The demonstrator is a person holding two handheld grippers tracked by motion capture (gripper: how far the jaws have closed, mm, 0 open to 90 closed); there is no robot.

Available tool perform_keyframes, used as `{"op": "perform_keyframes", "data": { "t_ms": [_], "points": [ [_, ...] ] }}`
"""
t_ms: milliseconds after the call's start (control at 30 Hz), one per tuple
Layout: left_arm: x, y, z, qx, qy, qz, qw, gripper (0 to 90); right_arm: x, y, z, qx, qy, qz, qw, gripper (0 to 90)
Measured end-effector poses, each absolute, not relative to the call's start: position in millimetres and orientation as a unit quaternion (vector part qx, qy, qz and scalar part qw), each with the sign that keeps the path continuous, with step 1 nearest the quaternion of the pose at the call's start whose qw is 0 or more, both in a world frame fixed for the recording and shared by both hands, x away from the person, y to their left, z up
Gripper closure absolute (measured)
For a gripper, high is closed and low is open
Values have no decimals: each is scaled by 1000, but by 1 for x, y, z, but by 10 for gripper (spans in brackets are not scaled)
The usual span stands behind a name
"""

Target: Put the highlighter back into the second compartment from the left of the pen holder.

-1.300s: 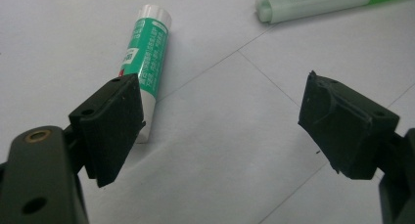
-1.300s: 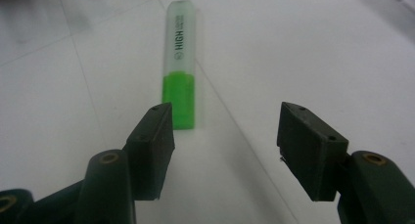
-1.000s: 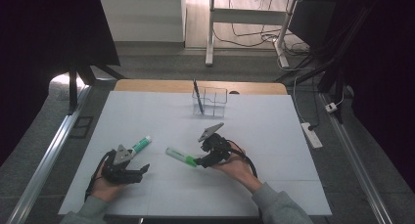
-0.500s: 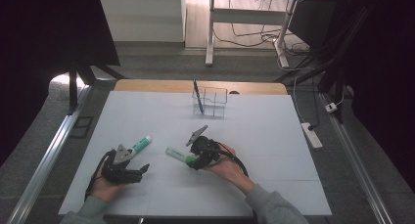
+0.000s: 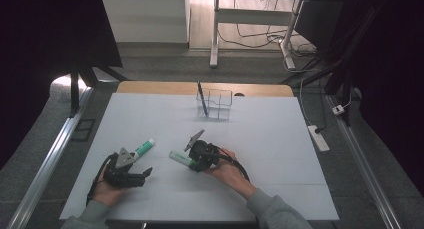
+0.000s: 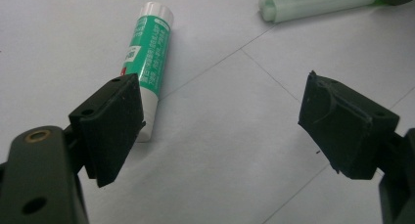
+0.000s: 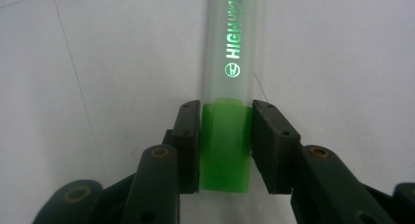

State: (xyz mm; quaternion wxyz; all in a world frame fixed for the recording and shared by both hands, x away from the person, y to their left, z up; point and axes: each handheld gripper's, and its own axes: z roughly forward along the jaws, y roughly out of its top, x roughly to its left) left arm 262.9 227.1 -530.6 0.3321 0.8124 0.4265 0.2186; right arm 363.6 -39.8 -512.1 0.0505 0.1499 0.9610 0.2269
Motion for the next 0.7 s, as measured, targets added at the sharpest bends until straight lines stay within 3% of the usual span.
{"op": "perform_keyframes", "data": {
  "t_ms": [400,700],
  "points": [
    [263,227,-530,812,427,219,332,162,366,-47,-507,148,961,232,38,671],
    [263,227,-530,812,426,221,333,163,360,-88,-491,163,949,269,30,671]
  ]
}}
